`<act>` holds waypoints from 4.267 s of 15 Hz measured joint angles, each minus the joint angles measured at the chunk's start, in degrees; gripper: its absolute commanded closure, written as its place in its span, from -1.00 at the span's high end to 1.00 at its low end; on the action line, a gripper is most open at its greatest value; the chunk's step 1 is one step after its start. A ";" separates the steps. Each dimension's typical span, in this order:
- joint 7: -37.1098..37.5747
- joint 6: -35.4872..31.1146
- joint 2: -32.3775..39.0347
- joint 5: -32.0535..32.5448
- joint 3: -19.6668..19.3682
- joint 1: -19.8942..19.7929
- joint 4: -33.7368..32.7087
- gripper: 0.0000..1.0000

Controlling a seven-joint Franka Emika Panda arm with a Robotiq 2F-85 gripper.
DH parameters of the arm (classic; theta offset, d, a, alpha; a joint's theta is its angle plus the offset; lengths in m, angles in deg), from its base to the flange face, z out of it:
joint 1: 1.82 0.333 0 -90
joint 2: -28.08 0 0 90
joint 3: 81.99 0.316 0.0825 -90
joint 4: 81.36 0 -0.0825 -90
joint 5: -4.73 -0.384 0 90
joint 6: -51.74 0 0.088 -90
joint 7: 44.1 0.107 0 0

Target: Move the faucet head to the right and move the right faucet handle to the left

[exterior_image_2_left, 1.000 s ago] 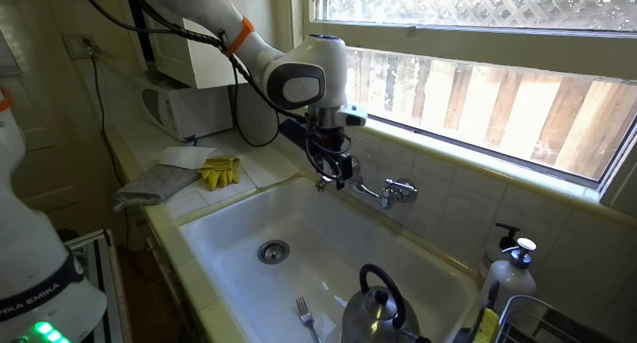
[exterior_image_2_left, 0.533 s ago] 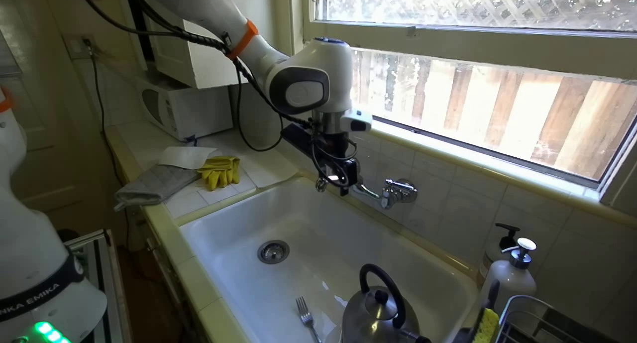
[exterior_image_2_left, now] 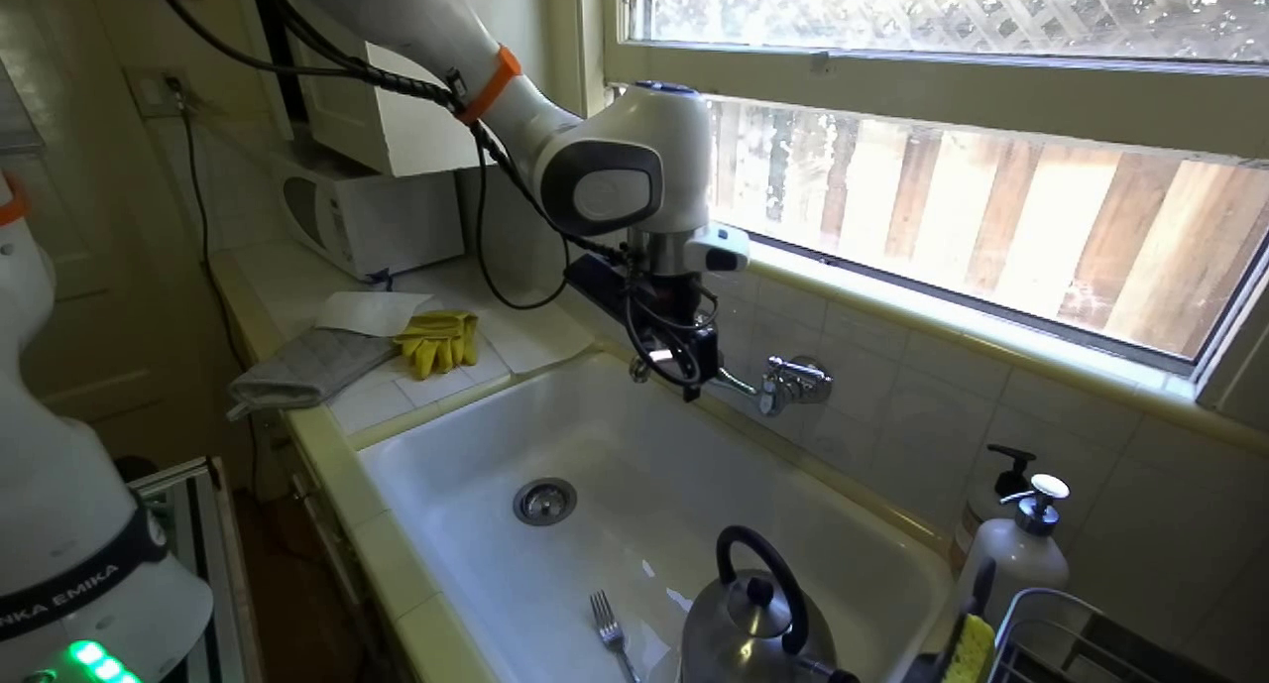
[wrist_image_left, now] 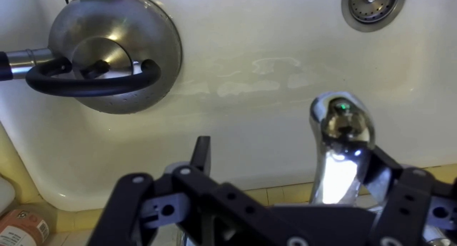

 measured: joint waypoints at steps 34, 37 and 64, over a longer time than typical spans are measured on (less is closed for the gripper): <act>6.39 15.36 -4.18 0.78 -5.24 -3.79 -6.27 1.00; 15.29 15.37 -3.69 0.81 -5.73 -3.86 -8.49 1.00; 50.16 1.67 18.54 -6.70 -6.82 -2.57 -27.53 1.00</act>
